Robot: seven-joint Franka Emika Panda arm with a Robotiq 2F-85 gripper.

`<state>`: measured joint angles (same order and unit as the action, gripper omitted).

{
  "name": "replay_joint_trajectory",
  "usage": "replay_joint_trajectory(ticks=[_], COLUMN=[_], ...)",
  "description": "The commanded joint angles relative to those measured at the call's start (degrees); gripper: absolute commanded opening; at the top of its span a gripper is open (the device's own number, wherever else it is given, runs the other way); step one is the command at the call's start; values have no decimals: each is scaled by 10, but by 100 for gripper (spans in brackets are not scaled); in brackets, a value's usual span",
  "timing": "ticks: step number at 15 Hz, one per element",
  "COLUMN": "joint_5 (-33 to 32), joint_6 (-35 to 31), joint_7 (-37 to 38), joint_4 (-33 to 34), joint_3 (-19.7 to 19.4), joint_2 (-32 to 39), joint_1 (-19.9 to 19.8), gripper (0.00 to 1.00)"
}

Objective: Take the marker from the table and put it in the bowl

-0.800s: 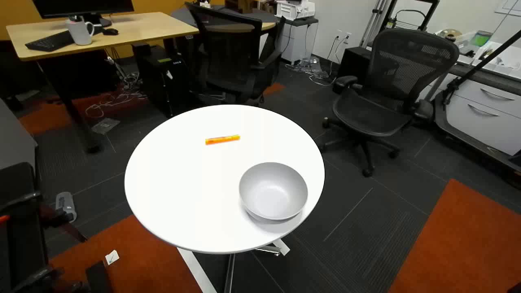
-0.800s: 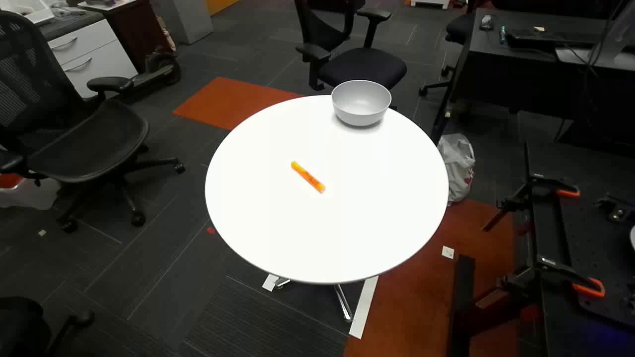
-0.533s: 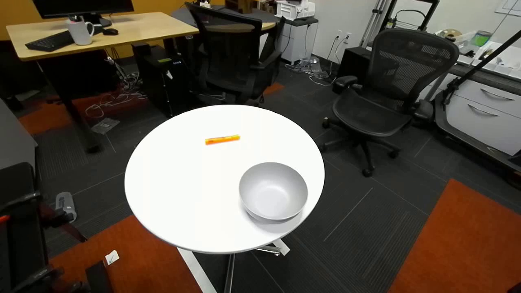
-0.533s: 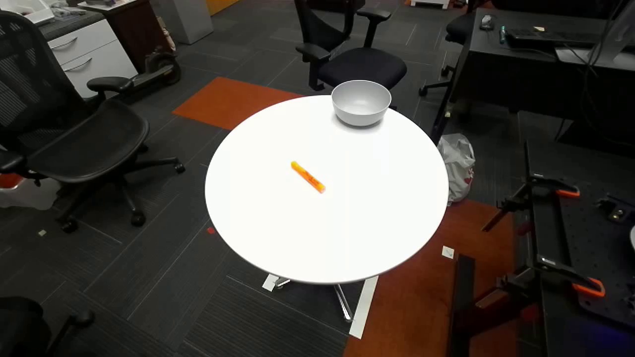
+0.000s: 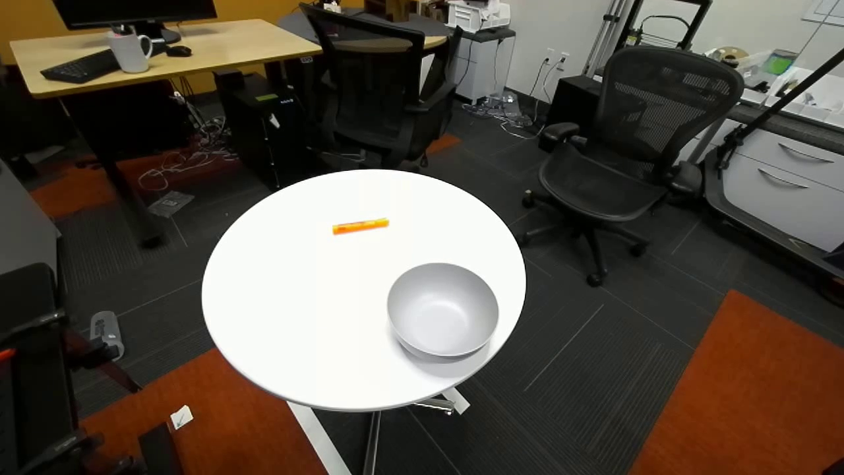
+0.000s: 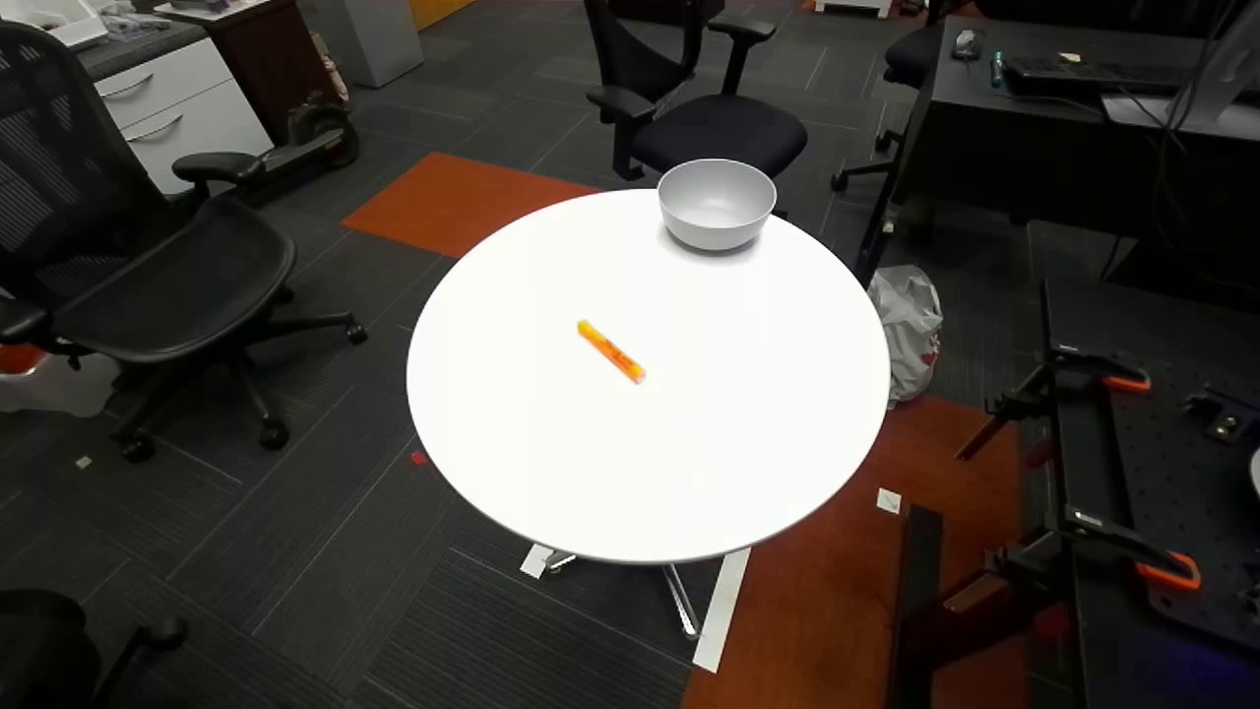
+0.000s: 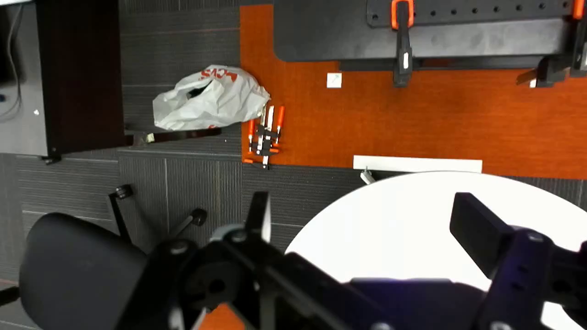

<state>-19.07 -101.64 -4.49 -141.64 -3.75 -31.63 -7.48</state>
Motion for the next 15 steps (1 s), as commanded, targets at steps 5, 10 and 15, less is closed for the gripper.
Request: replay_joint_trajectory(ticks=[5, 10, 15], joint_5=[56, 119, 184], joint_6=[-222, -369, -449], joint_7=[52, 101, 158], joint_4=[27, 72, 160], joint_3=[15, 36, 47], joint_2=[157, 297, 436], joint_1=[49, 68, 85], gripper=[100, 100, 100])
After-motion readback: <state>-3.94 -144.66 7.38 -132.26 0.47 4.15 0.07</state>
